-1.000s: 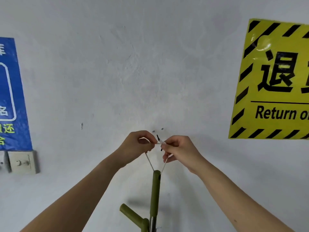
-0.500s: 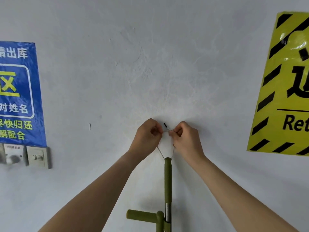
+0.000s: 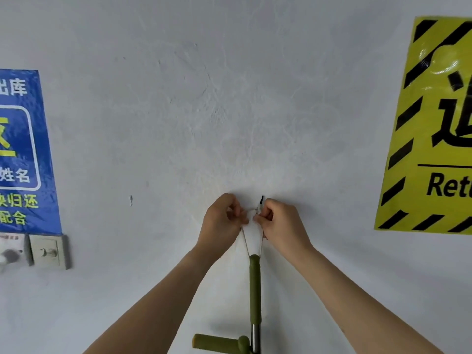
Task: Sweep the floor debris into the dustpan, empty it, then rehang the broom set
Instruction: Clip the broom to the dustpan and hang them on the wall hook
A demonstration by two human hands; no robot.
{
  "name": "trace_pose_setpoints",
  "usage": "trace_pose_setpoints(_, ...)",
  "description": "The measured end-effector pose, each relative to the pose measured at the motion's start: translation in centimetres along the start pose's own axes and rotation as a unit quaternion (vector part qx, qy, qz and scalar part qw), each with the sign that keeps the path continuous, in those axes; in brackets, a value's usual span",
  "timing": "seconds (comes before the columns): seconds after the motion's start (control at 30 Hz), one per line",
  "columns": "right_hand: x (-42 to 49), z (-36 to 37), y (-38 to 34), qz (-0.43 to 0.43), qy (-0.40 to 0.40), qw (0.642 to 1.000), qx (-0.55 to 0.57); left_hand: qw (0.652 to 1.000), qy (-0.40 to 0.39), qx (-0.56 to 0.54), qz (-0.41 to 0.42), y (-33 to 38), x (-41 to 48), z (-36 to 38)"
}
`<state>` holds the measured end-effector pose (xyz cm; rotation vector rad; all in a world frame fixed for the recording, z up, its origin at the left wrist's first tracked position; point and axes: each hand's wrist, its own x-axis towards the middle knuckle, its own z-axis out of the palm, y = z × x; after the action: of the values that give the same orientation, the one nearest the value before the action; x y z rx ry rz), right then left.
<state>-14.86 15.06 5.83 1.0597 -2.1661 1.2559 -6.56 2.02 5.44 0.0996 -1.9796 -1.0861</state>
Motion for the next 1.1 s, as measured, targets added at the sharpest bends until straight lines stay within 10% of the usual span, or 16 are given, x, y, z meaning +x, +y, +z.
trace_pose_setpoints(1.1, -1.3, 1.3, -0.1, 0.049, -0.003, 0.999, 0.017, 0.988, 0.150, 0.047, -0.009, -1.8, -1.9, 1.7)
